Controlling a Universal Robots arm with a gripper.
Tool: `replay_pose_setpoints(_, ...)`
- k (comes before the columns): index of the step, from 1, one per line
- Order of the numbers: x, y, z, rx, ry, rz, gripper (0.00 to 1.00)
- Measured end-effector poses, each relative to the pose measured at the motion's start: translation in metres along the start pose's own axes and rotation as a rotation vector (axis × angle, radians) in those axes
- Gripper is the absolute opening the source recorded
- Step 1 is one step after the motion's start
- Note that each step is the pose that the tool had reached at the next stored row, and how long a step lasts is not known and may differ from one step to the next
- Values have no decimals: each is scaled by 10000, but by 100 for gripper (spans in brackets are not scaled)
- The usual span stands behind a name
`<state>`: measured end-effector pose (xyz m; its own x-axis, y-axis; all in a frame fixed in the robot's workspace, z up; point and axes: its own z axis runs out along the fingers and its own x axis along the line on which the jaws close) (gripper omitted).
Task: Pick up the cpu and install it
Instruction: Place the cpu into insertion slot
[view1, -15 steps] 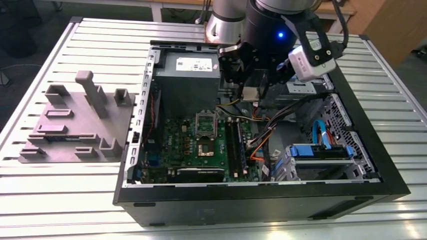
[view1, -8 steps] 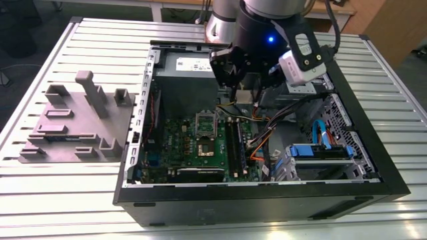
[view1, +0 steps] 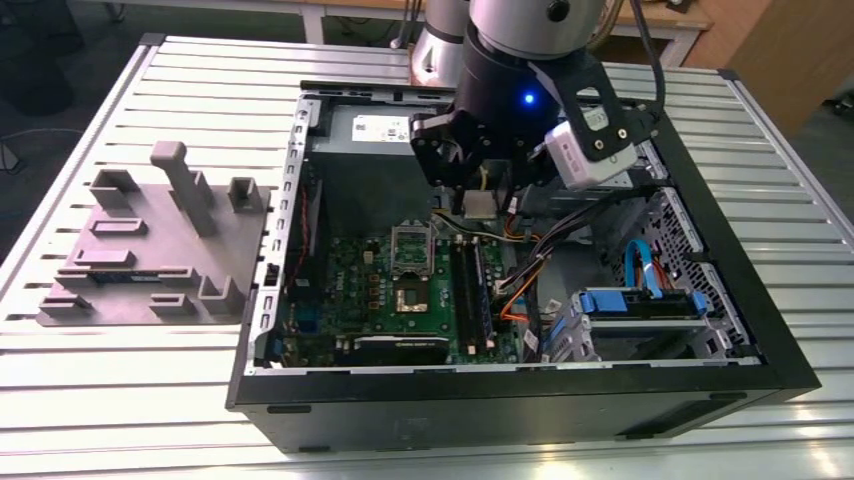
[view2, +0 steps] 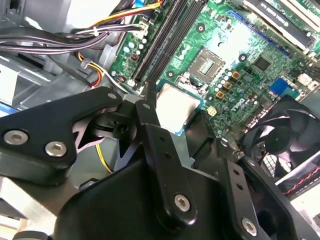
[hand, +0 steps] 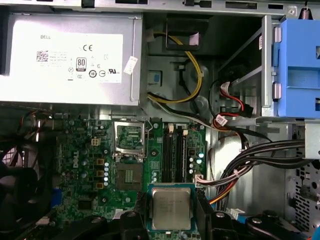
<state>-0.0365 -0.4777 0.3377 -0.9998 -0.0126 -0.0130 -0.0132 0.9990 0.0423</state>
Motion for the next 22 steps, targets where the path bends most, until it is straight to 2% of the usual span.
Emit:
replay_pose_setpoints(15,14,-1,5,-2,-1,3,47)
replay_pose_setpoints(17,24,-2,20,-4,-1,-9,47)
replay_pose_setpoints(22,105,-4,107,-7,5,-61,47)
